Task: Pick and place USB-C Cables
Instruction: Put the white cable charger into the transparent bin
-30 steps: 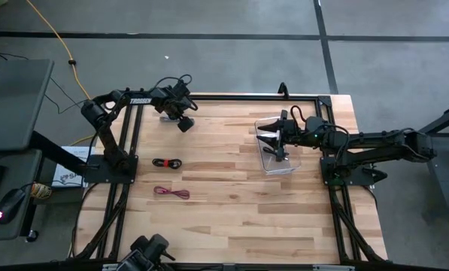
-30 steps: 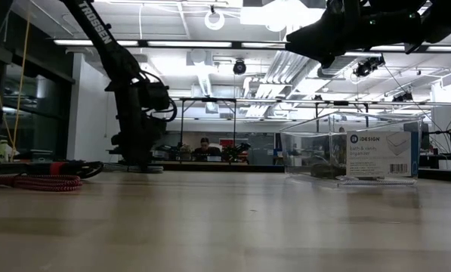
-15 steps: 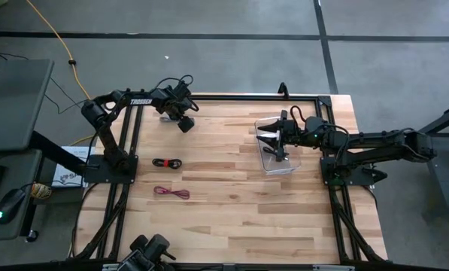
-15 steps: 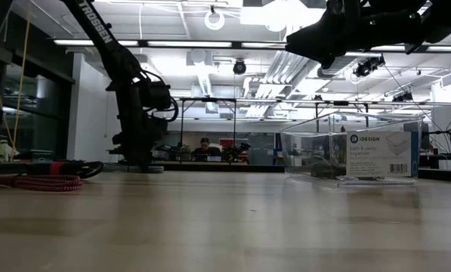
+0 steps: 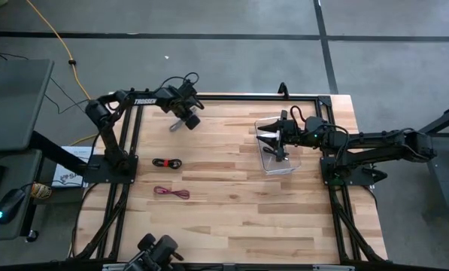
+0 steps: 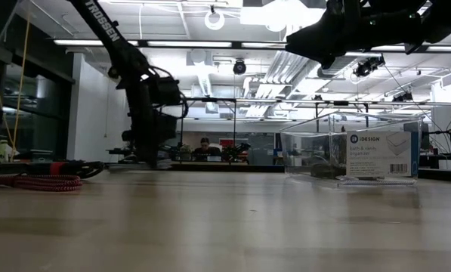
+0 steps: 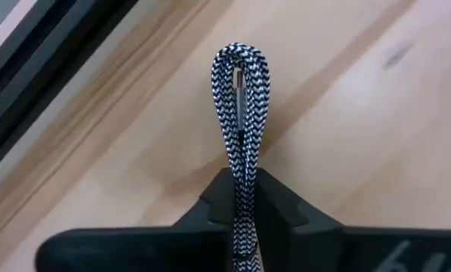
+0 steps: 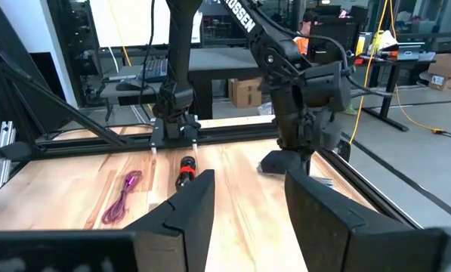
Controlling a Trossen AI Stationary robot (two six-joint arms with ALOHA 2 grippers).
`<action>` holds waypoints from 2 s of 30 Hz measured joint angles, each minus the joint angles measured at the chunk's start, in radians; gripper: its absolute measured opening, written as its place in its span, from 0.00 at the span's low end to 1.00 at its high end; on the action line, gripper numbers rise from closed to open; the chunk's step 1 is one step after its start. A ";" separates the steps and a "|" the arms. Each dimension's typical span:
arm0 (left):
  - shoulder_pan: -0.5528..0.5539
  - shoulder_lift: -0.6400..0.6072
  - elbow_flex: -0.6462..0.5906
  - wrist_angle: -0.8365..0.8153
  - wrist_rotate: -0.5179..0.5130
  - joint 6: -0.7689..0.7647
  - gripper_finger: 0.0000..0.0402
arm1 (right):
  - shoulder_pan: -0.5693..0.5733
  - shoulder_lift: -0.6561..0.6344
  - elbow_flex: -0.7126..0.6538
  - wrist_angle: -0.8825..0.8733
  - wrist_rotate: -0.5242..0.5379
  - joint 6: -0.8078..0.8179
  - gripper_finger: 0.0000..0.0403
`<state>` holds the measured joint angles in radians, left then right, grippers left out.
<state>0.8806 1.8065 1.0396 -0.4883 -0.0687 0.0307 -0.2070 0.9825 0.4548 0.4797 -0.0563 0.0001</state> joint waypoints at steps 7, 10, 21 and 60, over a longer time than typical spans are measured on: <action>-0.078 -0.039 0.056 0.036 0.031 -0.002 0.01 | 0.000 0.000 0.000 -0.026 0.000 0.000 0.38; -0.124 -0.106 0.037 0.140 0.034 -0.023 0.01 | 0.000 0.000 0.000 -0.028 0.000 0.001 0.38; -0.330 -0.443 -0.276 0.786 0.208 -0.147 0.00 | 0.000 0.000 0.000 -0.030 0.000 0.003 0.38; -0.495 -0.589 -0.637 1.481 0.212 -0.230 0.00 | 0.000 0.000 0.000 -0.028 0.000 0.026 0.38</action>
<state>0.3855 1.2179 0.4026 0.9922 0.1437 -0.1989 -0.2073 0.9825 0.4549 0.4515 -0.0559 0.0265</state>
